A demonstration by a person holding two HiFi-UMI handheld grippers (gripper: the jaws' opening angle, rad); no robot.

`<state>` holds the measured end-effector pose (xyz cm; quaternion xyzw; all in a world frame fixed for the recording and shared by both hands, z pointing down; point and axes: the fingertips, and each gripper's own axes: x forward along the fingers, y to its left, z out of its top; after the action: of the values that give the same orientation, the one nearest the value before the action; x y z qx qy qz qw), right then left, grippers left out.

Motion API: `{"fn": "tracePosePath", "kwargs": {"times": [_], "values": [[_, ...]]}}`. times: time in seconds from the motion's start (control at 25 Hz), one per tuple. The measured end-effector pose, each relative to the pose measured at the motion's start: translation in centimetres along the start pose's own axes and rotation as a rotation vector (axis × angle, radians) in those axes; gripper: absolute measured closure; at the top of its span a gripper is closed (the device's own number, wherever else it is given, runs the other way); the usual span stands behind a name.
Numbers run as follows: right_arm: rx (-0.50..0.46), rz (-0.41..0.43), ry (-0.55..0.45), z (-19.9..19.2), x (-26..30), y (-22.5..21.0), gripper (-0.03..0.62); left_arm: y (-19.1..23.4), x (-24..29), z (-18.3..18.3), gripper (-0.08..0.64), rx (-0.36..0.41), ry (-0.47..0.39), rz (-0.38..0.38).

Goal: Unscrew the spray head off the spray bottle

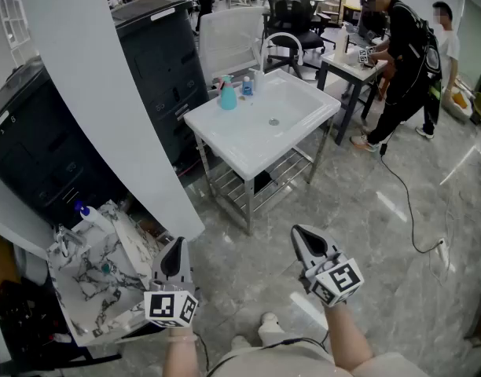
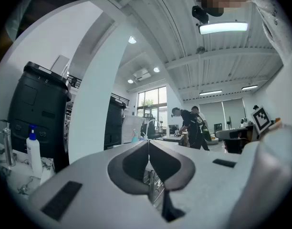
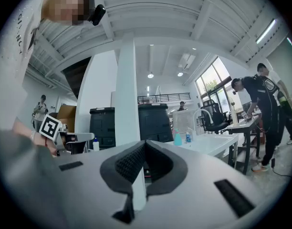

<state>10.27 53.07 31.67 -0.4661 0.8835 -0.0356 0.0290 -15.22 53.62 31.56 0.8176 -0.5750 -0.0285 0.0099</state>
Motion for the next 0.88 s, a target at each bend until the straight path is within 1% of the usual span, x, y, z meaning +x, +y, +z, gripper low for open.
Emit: {"fn": "tracePosePath", "kwargs": {"times": [0.16, 0.6, 0.88], "values": [[0.005, 0.006, -0.006, 0.1, 0.3, -0.4, 0.589, -0.3, 0.3, -0.3, 0.554, -0.007, 0.007, 0.001], [-0.011, 0.050, -0.005, 0.4, 1.9, -2.8, 0.589, -0.9, 2.8, -0.8, 0.554, -0.011, 0.005, 0.033], [-0.020, 0.074, -0.005, 0.4, 1.9, -4.7, 0.589, -2.4, 4.3, -1.4, 0.554, -0.023, 0.000, 0.045]]}}
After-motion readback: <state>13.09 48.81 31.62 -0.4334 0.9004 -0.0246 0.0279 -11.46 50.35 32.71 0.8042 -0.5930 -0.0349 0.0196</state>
